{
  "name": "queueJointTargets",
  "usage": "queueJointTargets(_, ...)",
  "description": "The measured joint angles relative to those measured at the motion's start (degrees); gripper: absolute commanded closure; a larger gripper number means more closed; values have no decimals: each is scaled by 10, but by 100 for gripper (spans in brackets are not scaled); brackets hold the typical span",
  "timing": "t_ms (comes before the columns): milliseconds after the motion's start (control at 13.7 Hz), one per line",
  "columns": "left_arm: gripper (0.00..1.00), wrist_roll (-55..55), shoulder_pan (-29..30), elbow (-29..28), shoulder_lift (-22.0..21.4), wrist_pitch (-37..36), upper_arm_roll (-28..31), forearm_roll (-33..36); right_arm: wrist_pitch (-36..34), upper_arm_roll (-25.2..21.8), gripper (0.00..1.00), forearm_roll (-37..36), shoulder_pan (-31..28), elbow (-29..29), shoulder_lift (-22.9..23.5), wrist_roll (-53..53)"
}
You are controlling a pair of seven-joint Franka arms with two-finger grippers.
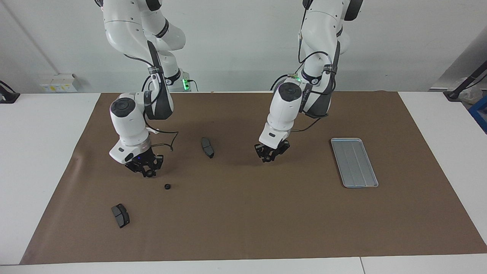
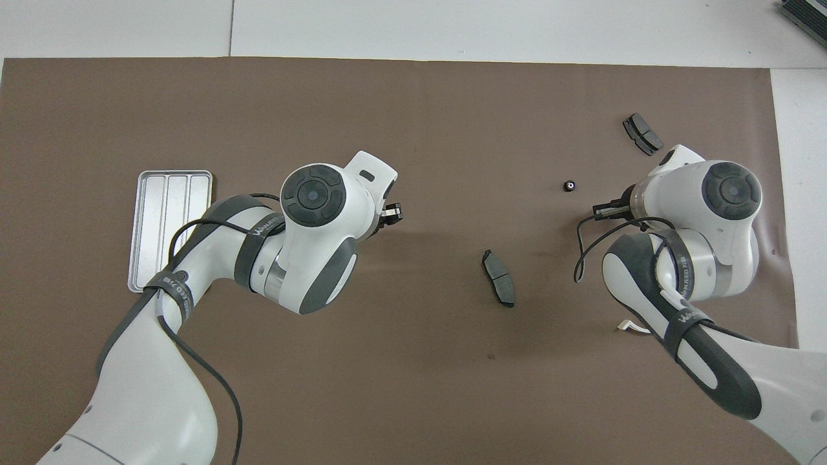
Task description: Place bearing gear from tray to pile
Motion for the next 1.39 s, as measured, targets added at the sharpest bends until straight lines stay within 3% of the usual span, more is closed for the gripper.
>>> queueJointTargets(73, 91, -4, -7, 2, 8, 0, 0, 0, 1, 1, 38, 0, 0, -7, 0, 0)
queueJointTargets(146, 74, -6, -10, 3, 15, 0, 0, 1, 1, 1, 0, 0, 0, -13, 0, 0)
queueJointTargets(219, 48, -6, -11, 3, 18, 2, 1, 1, 1, 2, 0, 0, 0, -15, 0, 0)
queueJointTargets(292, 30, -6, -11, 4, 19, 5, 2, 1, 1, 3, 0, 0, 0, -15, -1, 0)
queueJointTargets(438, 7, -6, -11, 8, 19, 13, 5, 1, -13, 7, 0, 0, 1, -11, -7, 0)
queueJointTargets(511, 1, -6, -11, 9, 19, 14, 7, 1, -34, 9, 0, 0, 3, -2, -14, 2)
queueJointTargets(876, 0, -6, 4, 33, 19, -12, 42, 24, -101, 14, 0, 0, 68, 53, -31, 98)
queueJointTargets(1168, 2, 77, 121, 111, 12, -106, 54, 32, -99, 15, 0, 12, 126, 60, -29, 177)
queueJointTargets(1386, 8, 209, 218, 180, 5, -231, 52, 27, -91, 16, 0, 26, 182, 68, -18, 228)
